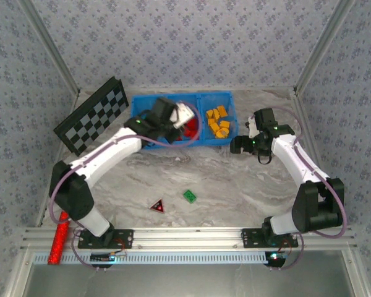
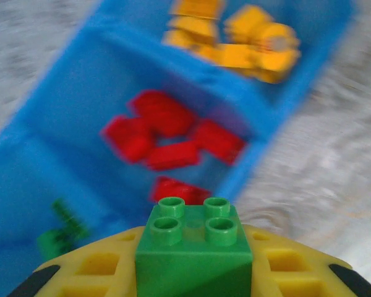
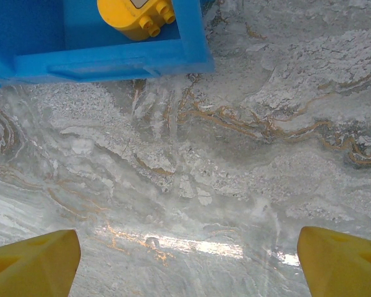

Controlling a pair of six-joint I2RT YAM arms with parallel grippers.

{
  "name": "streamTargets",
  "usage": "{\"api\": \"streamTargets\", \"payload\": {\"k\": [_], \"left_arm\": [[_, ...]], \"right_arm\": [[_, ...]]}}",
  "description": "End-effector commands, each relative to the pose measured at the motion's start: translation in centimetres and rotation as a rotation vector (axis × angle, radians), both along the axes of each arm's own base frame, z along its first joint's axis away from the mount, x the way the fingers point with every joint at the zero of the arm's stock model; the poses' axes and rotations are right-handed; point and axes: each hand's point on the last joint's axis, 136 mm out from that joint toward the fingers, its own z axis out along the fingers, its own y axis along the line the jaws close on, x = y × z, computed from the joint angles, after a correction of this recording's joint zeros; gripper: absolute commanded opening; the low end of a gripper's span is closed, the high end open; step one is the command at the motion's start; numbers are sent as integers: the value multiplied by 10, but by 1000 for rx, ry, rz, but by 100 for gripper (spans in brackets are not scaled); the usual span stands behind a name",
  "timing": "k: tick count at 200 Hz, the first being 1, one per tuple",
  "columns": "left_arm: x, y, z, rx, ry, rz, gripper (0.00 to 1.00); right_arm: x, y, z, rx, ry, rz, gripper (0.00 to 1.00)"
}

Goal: Sort the legos into containers by color
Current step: Place the lego in the container.

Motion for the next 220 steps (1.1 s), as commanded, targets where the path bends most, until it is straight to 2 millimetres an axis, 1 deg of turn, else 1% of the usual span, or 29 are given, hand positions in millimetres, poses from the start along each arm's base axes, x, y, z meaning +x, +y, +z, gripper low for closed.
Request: {"api": "streamTargets", "payload": {"k": [1, 11, 24, 31, 36, 39, 48, 60, 68, 89, 92, 95, 96, 97, 101, 112, 116, 118, 122, 137, 152, 173, 201, 220], "left_arm": [[39, 52, 7, -71, 0, 272, 23], [55, 77, 4, -97, 19, 368, 22], [74, 105, -7, -130, 63, 486, 23], [83, 116, -14, -142, 95, 531, 23], [87, 119, -21, -150, 123, 541, 23], [90, 119, -22, -158, 134, 540, 23], [98, 119, -34, -147, 166, 546, 23], [108, 115, -45, -126, 194, 539, 23], [114, 112, -58, -106, 225, 543, 23], [134, 109, -82, -87, 282, 561, 22], [132, 110, -90, -73, 311, 565, 22], [134, 109, -91, -75, 317, 566, 22], [134, 109, -95, -71, 327, 567, 22], [135, 109, -94, -73, 325, 568, 22], [137, 108, -101, -69, 343, 571, 22], [143, 108, -113, -68, 377, 587, 22], [142, 108, -121, -59, 399, 596, 22], [146, 107, -118, -68, 393, 598, 22], [148, 107, -119, -70, 399, 602, 22], [152, 108, -130, -66, 434, 625, 22], [152, 107, -138, -73, 461, 636, 22], [151, 106, -143, -76, 477, 639, 24], [149, 107, -142, -74, 485, 644, 33], [146, 108, -131, -84, 470, 642, 41]], "right_arm": [[1, 1, 0, -9, 10, 10, 92], [1, 1, 0, -15, 12, 12, 92], [2, 0, 0, -20, 10, 11, 92], [3, 0, -1, -22, 12, 9, 92], [3, 1, -2, -21, 17, 11, 92], [3, 1, -2, -21, 20, 10, 92], [4, 2, -3, -19, 24, 13, 92], [4, 3, -4, -17, 29, 16, 92], [5, 3, -3, -16, 27, 17, 92], [4, 3, -3, -19, 29, 17, 92], [4, 3, -3, -20, 30, 18, 92], [4, 4, -2, -20, 28, 20, 92], [4, 4, -2, -20, 29, 19, 92], [4, 4, -2, -19, 27, 19, 92], [3, 4, -1, -19, 27, 20, 92], [3, 4, 0, -20, 23, 19, 92], [2, 4, 0, -21, 23, 18, 92], [2, 3, 1, -22, 22, 19, 92], [2, 3, 1, -25, 22, 19, 92], [0, 0, 1, -46, 23, 20, 92], [-2, -4, 2, -65, 23, 15, 92], [-4, -6, 2, -71, 23, 11, 92], [-3, -7, 2, -71, 22, 8, 92], [-2, -6, 2, -67, 21, 9, 92]]}}
